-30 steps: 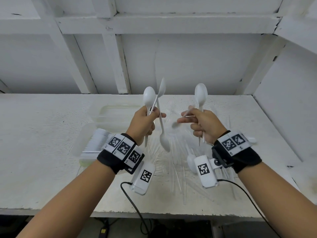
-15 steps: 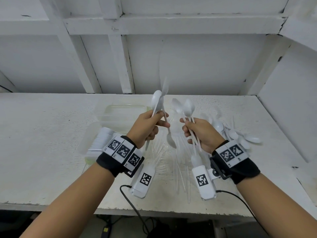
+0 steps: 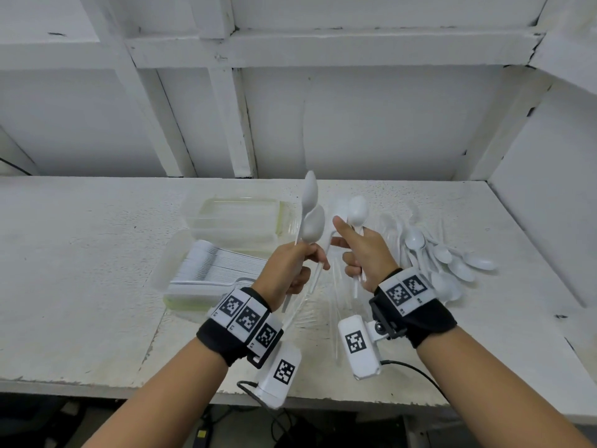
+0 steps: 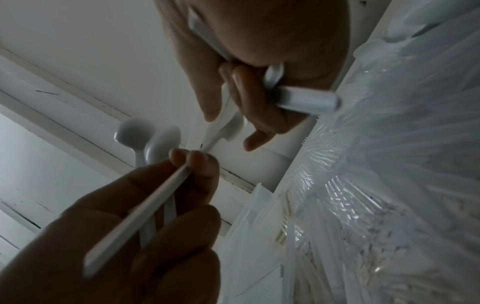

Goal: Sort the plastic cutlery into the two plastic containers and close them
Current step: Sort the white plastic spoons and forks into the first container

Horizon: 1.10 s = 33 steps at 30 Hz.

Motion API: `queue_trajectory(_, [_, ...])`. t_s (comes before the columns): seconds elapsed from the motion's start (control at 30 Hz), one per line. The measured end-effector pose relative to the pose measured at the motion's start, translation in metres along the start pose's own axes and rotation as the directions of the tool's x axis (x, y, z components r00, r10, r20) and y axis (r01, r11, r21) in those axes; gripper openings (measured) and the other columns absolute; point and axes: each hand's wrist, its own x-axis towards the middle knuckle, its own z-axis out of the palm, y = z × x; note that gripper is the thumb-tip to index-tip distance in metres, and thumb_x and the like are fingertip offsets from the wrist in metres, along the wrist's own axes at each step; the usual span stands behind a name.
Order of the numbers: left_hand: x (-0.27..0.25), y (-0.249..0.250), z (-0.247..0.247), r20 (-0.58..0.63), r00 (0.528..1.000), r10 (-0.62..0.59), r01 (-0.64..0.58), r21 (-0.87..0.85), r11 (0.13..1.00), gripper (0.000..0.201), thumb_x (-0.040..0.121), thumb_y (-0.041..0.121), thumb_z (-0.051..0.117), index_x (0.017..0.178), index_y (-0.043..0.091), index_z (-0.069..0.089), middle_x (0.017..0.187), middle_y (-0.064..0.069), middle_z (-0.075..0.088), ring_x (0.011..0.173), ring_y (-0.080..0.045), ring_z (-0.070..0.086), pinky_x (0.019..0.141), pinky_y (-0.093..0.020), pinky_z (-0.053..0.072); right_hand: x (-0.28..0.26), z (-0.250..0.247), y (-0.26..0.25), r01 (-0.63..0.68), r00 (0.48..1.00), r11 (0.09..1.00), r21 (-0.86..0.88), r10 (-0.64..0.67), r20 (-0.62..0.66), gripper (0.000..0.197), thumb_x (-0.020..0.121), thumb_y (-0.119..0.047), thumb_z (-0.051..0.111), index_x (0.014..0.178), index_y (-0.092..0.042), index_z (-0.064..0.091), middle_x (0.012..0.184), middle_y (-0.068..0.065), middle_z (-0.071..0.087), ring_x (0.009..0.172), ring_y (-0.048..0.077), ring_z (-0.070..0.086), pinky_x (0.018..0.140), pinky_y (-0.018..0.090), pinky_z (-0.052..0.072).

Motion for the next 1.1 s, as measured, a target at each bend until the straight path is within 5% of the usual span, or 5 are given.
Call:
queue_trajectory(0.17, [-0.004,-0.004,-0.005,0.04,0.998,-0.05,0.047,0.079,0.996,0.029,0.096,0.017,0.038,0.072,0.012,0.055,0.081,-0.003,0.065,0.035,-0.007,0.023,0.038,-0.016,0.015,0.008,0.001,0.004,0.094,0.992,0.996,-0.003,-0.094,-0.081,0.01,0.089,-0.017,0.058,0.086,-0.01,0.051,0.081,0.015,0.047,0.033,0.004,0.025,0.033,0.016,0.022])
queue_trajectory(0.33, [-0.004,-0.009,-0.012,-0.136,0.99,-0.03,0.05,0.145,0.988,0.024,0.097,0.032,0.044,0.086,0.015,0.056,0.072,0.0,0.052,0.036,-0.004,0.027,0.037,-0.017,0.02,0.009,-0.004,-0.005,0.201,0.972,0.98,-0.011,-0.201,-0.119,0.012,0.091,-0.02,0.055,0.084,-0.01,0.052,0.071,0.013,0.042,0.034,0.003,0.026,0.034,0.018,0.023])
queue_trajectory(0.5, [-0.003,-0.01,-0.01,-0.156,0.986,-0.06,0.09,0.193,0.977,0.064,0.087,0.069,0.021,0.082,0.015,0.056,0.06,0.006,0.035,0.041,-0.005,0.023,0.037,-0.018,0.019,-0.004,0.0,-0.009,0.306,0.952,0.948,-0.092,-0.307,0.0,0.017,0.092,-0.021,0.056,0.078,-0.014,0.05,0.057,0.003,0.033,0.04,0.007,0.028,0.036,0.018,0.026])
queue_trajectory(0.77, [0.003,-0.017,-0.002,-0.225,0.962,0.154,-0.044,0.429,0.902,0.042,0.095,0.048,0.039,0.086,0.009,0.053,0.074,0.004,0.049,0.066,-0.01,0.045,0.061,-0.024,0.035,-0.011,0.011,-0.005,0.375,0.923,0.915,-0.149,-0.384,-0.036,0.011,0.09,-0.025,0.059,0.085,-0.016,0.055,0.062,0.0,0.043,0.05,0.01,0.039,0.043,0.022,0.036])
queue_trajectory(1.1, [0.001,-0.03,0.004,-0.208,0.914,0.35,-0.204,0.51,0.836,0.023,0.099,0.032,0.037,0.089,0.013,0.044,0.07,0.009,0.042,0.063,-0.008,0.04,0.065,-0.03,0.036,0.005,0.006,0.007,0.209,0.961,0.959,-0.194,-0.238,-0.139,0.026,0.092,-0.021,0.055,0.067,-0.017,0.048,0.056,-0.001,0.038,0.047,0.009,0.035,0.04,0.02,0.031])
